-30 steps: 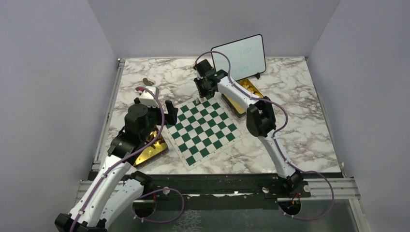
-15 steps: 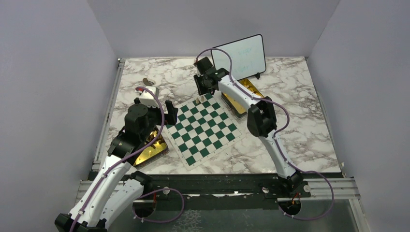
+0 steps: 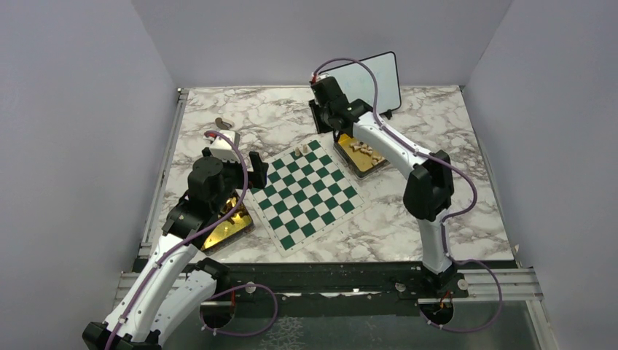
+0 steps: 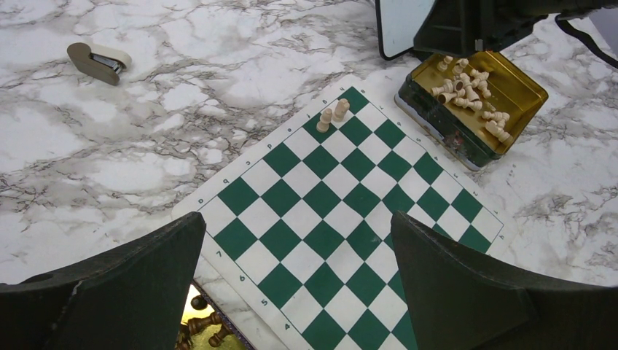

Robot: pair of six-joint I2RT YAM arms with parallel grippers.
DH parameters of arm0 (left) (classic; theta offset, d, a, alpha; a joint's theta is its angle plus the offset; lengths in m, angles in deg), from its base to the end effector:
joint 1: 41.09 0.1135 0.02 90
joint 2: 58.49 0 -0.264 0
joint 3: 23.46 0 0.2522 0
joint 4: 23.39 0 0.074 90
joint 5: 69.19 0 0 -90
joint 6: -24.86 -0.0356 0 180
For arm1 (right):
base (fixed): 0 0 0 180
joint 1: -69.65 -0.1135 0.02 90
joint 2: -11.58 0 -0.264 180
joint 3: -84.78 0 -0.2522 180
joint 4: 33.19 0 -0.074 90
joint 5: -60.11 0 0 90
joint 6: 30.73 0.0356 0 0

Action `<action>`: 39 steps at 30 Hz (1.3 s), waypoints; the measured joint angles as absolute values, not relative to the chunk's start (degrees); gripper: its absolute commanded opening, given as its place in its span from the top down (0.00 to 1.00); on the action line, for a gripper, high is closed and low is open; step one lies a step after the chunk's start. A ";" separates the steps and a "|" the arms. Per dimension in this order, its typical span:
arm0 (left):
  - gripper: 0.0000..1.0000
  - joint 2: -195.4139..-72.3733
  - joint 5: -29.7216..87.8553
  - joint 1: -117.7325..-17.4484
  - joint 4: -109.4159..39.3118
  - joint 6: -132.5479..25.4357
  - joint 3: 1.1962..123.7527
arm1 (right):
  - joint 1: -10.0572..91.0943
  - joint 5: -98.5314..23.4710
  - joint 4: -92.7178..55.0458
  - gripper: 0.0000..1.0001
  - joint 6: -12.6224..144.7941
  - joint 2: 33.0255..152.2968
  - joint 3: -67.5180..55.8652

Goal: Set up the chess pieces on the board
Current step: Pick up the chess piece from the storage box.

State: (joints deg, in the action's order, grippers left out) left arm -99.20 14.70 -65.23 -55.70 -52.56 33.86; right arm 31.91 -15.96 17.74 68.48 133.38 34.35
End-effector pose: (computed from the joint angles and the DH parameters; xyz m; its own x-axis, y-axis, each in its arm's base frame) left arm 0.1538 -0.0648 0.3282 -0.3092 -0.0987 -0.9459 0.2518 0.9506 -0.1816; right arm 0.3913 0.2920 0.2977 -0.6068 -0.2732 -0.7464 -0.3628 0.9308 -0.0458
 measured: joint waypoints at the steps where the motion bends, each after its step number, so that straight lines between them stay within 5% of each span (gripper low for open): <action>1: 0.01 -99.20 14.70 -65.23 -55.70 -52.56 33.86 | 32.17 -15.02 17.08 0.66 68.11 132.04 32.47; 13: 0.01 -99.20 14.72 -65.23 -55.72 -52.56 33.66 | 40.65 -11.39 11.83 0.65 66.19 126.86 15.55; 39: 0.01 -99.85 14.70 -65.23 -55.70 -52.56 33.57 | 48.52 -14.10 -2.24 0.69 66.06 136.77 15.03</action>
State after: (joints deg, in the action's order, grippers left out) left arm -99.85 14.70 -65.23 -55.70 -52.56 33.57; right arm 48.52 -14.10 -2.24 66.06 136.77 15.03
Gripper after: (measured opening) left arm 0.990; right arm 0.314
